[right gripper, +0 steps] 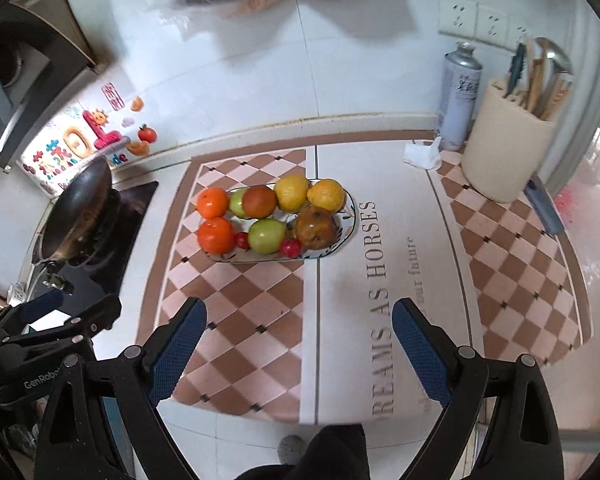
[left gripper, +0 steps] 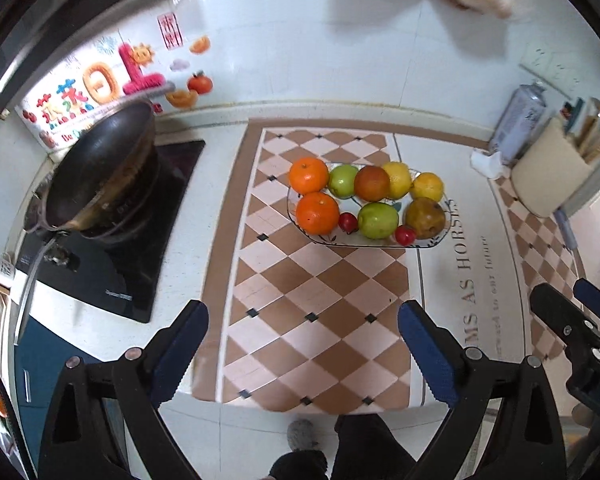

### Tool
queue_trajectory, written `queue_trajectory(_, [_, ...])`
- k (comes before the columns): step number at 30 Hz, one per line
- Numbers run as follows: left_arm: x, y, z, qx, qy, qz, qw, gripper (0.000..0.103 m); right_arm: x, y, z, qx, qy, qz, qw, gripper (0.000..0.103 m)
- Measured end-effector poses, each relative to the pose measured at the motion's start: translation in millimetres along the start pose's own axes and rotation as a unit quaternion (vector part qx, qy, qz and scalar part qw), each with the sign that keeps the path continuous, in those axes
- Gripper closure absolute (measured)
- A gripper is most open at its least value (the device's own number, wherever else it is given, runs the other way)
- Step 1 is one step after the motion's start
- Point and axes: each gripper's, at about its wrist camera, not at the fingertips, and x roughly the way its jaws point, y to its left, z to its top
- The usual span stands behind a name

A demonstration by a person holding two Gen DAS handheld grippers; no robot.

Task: Organize fruits

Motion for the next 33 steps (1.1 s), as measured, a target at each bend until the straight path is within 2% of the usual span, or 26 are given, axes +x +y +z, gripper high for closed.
queue_trajectory(9, [-81.1,17.8,-38.6,0.022,-0.053,-0.012,0.9983,0.006,-92.4,21.4,-49.4,0.002,-0.046,-0.003,0.999,0.007])
queue_trajectory(21, [-174.0,12.1,-86.2,0.006,-0.114,-0.014,0.9934,0.006,-204.4,28.6,-89.3,-0.039,-0.099,0.010,0.994,0.006])
queue_trajectory(33, [-209.1,11.5,-116.9,-0.004,-0.130,-0.013,0.9914,0.006,-247.5,23.6,-113.4,-0.043,-0.117,0.009,0.992,0.005])
